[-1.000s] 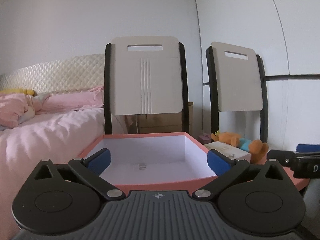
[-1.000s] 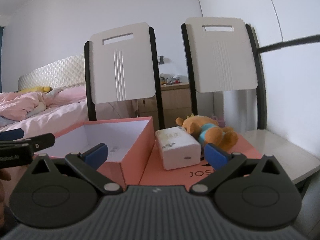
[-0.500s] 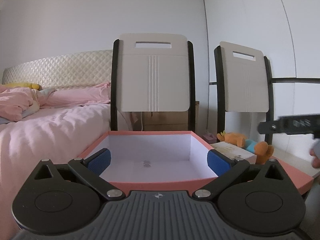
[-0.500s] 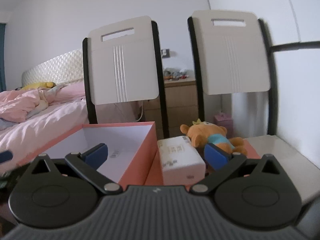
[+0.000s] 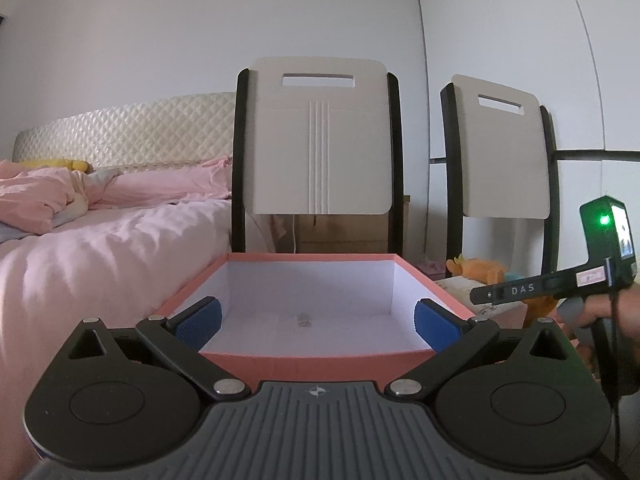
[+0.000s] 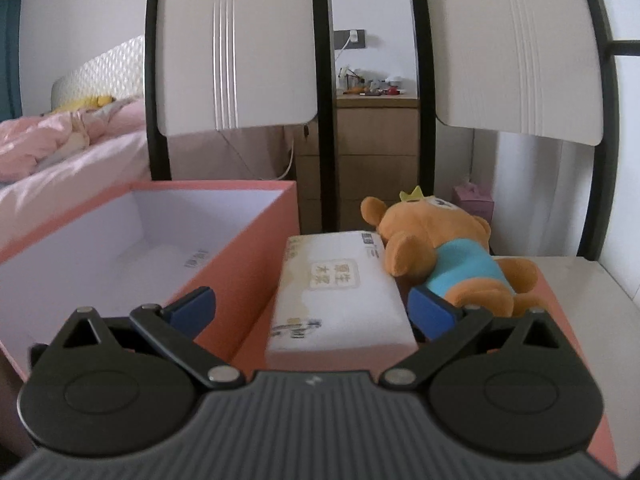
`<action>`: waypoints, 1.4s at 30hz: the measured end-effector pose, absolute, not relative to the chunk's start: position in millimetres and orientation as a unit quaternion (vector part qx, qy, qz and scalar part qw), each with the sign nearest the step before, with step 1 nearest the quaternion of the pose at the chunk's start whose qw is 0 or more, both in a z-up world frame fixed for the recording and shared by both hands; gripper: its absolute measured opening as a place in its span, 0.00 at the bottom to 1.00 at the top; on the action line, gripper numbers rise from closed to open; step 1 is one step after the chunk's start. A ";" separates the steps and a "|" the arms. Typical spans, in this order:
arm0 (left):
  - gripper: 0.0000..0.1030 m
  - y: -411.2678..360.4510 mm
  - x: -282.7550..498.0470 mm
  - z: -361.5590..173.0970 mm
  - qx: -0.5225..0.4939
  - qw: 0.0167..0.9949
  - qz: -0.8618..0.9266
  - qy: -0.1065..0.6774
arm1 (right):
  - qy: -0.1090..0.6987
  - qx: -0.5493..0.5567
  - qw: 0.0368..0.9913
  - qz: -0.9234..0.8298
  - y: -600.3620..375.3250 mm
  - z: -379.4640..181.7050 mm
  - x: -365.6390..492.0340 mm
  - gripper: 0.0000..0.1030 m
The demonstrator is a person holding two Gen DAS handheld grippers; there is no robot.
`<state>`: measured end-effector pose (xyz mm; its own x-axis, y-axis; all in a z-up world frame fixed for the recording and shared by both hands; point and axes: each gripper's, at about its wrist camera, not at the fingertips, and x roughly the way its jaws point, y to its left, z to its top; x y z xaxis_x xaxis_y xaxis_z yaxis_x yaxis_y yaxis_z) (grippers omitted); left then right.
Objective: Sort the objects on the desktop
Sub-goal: 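Close the right tool on the white tissue pack, then carry the tissue pack with the right tool and release it into the box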
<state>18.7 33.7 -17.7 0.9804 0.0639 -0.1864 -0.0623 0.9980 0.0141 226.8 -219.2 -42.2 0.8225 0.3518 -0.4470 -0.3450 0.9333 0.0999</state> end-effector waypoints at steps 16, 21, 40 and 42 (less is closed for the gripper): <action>1.00 31.8 22.4 -23.4 0.011 0.994 0.036 0.104 | 0.271 -0.006 0.950 0.157 -215.2 -76.7 250.7 0.84; 1.00 29.7 23.6 -26.3 0.015 0.993 0.034 0.110 | 0.277 0.012 0.950 0.146 -219.0 -72.1 246.2 0.83; 1.00 18.1 19.2 -27.6 0.020 0.994 0.035 0.104 | 0.160 0.055 0.968 0.183 -206.9 9.2 188.1 0.83; 1.00 19.3 20.4 -27.7 0.018 0.993 0.038 0.107 | 0.156 0.054 0.965 0.203 -194.7 13.4 187.0 0.83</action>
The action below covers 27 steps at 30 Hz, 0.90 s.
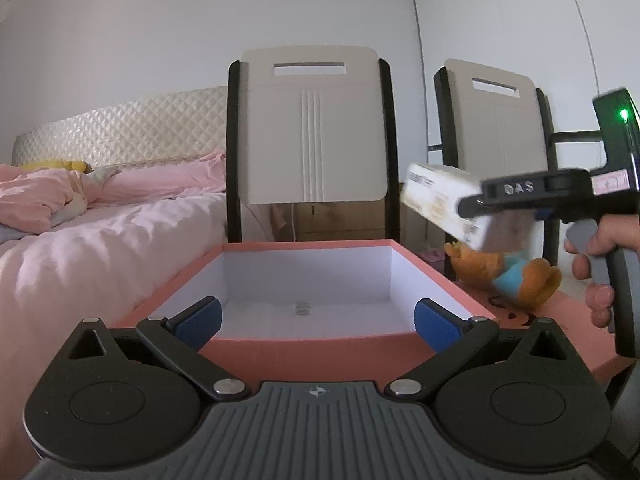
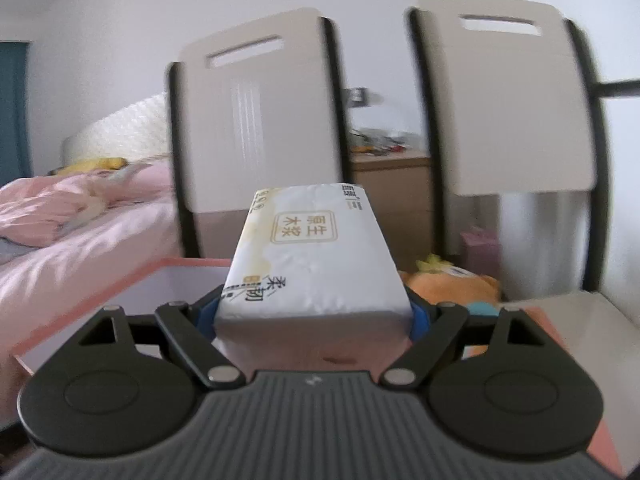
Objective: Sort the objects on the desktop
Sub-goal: 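Carry the tissue pack with the right tool and release it into the box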
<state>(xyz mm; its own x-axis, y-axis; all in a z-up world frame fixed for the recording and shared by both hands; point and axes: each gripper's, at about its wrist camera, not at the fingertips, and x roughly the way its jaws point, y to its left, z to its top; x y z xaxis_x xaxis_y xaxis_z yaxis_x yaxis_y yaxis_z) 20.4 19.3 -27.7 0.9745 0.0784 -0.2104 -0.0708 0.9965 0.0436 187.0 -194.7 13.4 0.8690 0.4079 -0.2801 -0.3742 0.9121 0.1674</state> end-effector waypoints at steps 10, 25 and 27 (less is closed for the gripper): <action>1.00 28.9 23.5 -26.5 -0.003 0.993 0.041 0.113 | 0.202 0.042 0.935 0.288 -128.7 4.3 203.2 0.83; 1.00 32.2 24.0 -26.0 -0.014 0.993 0.044 0.109 | 0.240 0.034 0.924 0.295 -112.9 -6.2 212.1 0.87; 1.00 31.7 24.0 -26.4 -0.011 0.993 0.045 0.108 | 0.236 0.033 0.928 0.287 -118.9 -4.0 209.1 0.89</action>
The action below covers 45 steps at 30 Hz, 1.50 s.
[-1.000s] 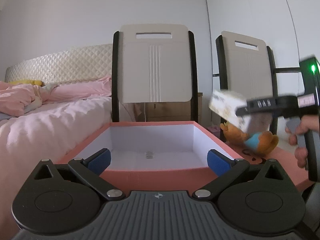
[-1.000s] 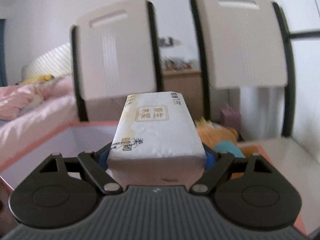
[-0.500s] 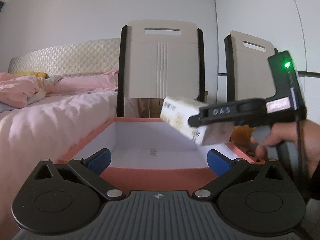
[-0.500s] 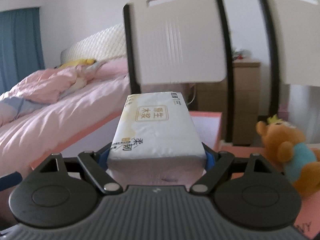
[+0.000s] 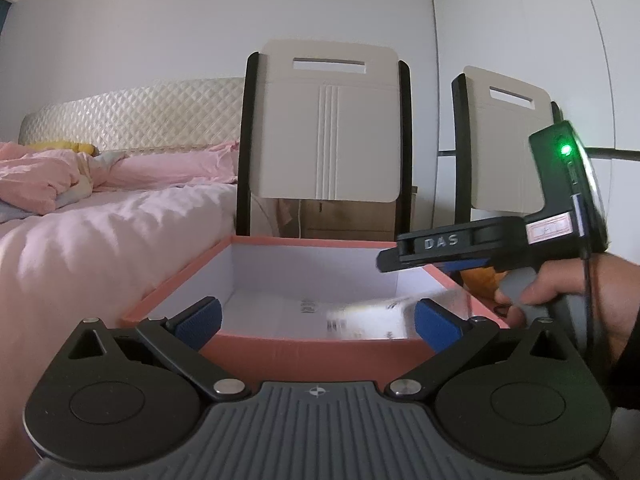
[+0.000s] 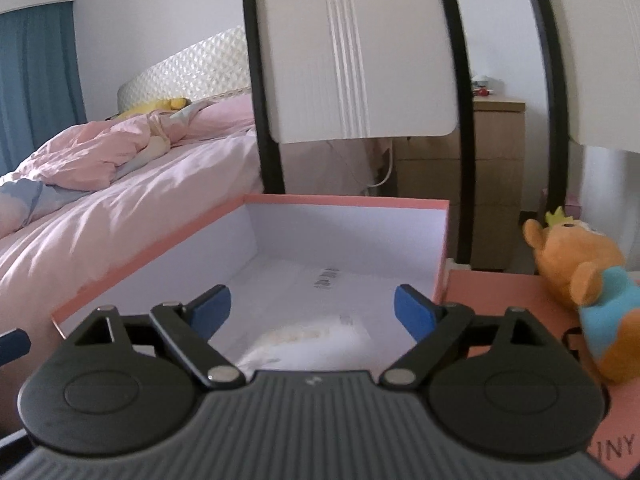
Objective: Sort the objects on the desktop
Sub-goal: 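Carry the tissue pack with the right tool and release it into the box, then move the right tool back toward the orange teddy bear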
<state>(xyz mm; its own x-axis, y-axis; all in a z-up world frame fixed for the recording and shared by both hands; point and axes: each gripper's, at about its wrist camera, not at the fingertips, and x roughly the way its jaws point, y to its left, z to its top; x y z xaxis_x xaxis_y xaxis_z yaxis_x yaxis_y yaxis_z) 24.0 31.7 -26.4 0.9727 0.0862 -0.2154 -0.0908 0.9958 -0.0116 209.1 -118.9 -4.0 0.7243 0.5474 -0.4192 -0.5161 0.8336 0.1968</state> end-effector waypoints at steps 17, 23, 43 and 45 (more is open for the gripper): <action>1.00 19.7 17.4 -26.9 0.005 0.995 0.038 0.097 | 0.169 0.025 0.961 0.219 -184.9 21.8 139.0 0.97; 1.00 16.5 16.0 -27.3 0.009 0.995 0.034 0.095 | 0.150 0.026 0.967 0.205 -201.5 21.0 104.9 1.00; 1.00 15.1 14.8 -29.4 0.016 0.995 0.030 0.094 | 0.146 0.069 0.977 0.140 -220.0 -16.4 24.7 1.00; 1.00 14.5 15.0 -29.7 0.017 0.995 0.030 0.094 | 0.145 0.067 0.977 0.143 -219.6 -15.8 24.4 1.00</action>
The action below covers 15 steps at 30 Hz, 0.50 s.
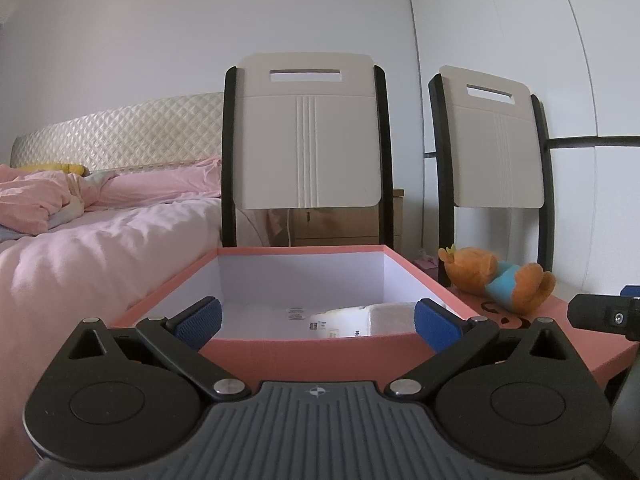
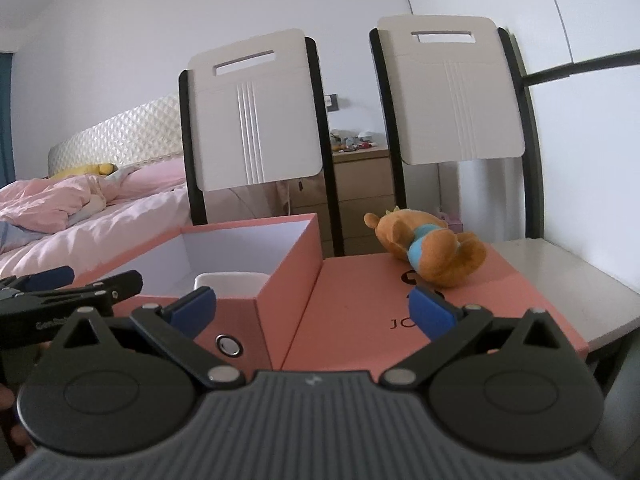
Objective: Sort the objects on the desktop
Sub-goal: 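Move the right tool back toward the orange teddy bear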
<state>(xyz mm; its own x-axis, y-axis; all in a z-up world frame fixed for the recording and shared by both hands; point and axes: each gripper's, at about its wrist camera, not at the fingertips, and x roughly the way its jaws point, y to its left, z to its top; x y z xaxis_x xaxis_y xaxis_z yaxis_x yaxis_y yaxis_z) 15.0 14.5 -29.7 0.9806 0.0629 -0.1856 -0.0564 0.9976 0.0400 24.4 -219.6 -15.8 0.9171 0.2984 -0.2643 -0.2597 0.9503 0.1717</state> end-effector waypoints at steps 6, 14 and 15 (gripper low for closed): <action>1.00 13.9 14.6 -30.2 0.019 0.995 0.030 0.094 | 0.147 0.067 0.976 0.144 -219.2 -15.7 25.0 1.00; 1.00 12.5 13.9 -29.6 0.019 0.995 0.029 0.092 | 0.148 0.073 0.977 0.138 -222.2 -14.7 25.4 1.00; 1.00 12.2 14.0 -29.5 0.020 0.995 0.029 0.092 | 0.148 0.076 0.976 0.138 -224.1 -14.5 26.4 1.00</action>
